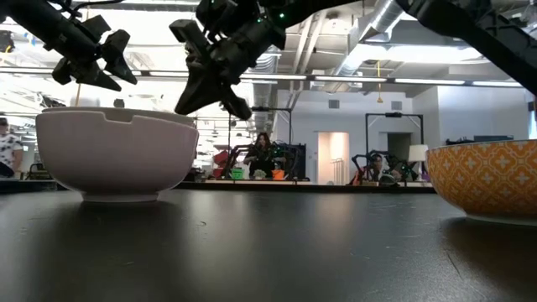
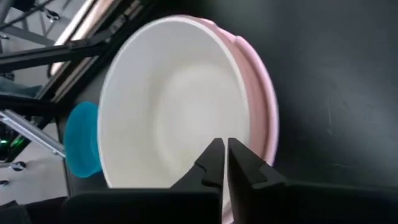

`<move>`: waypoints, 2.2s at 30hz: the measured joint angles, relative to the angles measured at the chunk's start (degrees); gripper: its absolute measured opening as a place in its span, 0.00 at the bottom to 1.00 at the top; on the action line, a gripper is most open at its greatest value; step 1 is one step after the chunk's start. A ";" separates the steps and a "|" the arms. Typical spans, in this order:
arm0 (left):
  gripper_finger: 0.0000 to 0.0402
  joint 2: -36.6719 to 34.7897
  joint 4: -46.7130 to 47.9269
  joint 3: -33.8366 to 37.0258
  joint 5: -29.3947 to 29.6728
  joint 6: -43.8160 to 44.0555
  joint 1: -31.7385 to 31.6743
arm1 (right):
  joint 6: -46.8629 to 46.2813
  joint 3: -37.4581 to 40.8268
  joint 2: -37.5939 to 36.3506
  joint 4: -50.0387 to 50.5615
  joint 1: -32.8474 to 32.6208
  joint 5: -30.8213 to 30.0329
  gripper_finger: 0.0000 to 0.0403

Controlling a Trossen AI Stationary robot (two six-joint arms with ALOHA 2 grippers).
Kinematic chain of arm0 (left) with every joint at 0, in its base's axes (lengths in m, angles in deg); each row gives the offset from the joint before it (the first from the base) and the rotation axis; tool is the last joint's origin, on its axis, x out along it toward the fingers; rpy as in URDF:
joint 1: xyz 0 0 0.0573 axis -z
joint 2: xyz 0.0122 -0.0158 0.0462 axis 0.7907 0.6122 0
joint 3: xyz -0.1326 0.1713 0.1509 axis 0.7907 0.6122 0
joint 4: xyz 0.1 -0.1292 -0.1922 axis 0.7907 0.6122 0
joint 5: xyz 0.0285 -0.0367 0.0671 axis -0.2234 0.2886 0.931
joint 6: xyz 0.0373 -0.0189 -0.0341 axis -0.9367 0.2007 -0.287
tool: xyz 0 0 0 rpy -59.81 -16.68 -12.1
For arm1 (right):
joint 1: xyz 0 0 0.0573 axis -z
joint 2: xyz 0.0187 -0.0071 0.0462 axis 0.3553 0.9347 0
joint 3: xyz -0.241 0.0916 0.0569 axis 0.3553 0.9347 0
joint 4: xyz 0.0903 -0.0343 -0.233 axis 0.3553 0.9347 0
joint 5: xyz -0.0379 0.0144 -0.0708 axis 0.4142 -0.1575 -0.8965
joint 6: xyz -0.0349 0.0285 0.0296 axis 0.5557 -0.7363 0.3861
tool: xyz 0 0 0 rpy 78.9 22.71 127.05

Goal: Nest bowls inside each other
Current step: Stack the light brown bowl on top of the pink bowl, then stack the blue patterned bowl on top of the light brown bowl

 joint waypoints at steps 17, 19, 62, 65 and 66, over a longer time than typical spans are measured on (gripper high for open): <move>0.57 0.00 -0.02 0.00 -0.13 -0.02 0.00 | 0.00 0.00 0.00 3.24 0.61 -1.54 0.02; 0.57 0.00 0.00 0.00 -0.52 -0.04 0.00 | -0.02 0.00 0.00 3.35 0.96 -1.39 0.02; 0.57 3.03 -1.92 0.00 -2.70 -0.28 -0.02 | -38.32 60.16 -58.04 29.45 -19.37 -13.69 0.08; 0.57 6.71 -4.65 0.00 -5.07 -0.29 -0.02 | -44.08 61.61 -59.71 29.82 -22.37 -15.76 0.14; 0.57 8.08 -5.42 0.00 -5.61 -0.31 -0.02 | -45.76 62.02 -60.10 29.70 -23.17 -16.62 0.16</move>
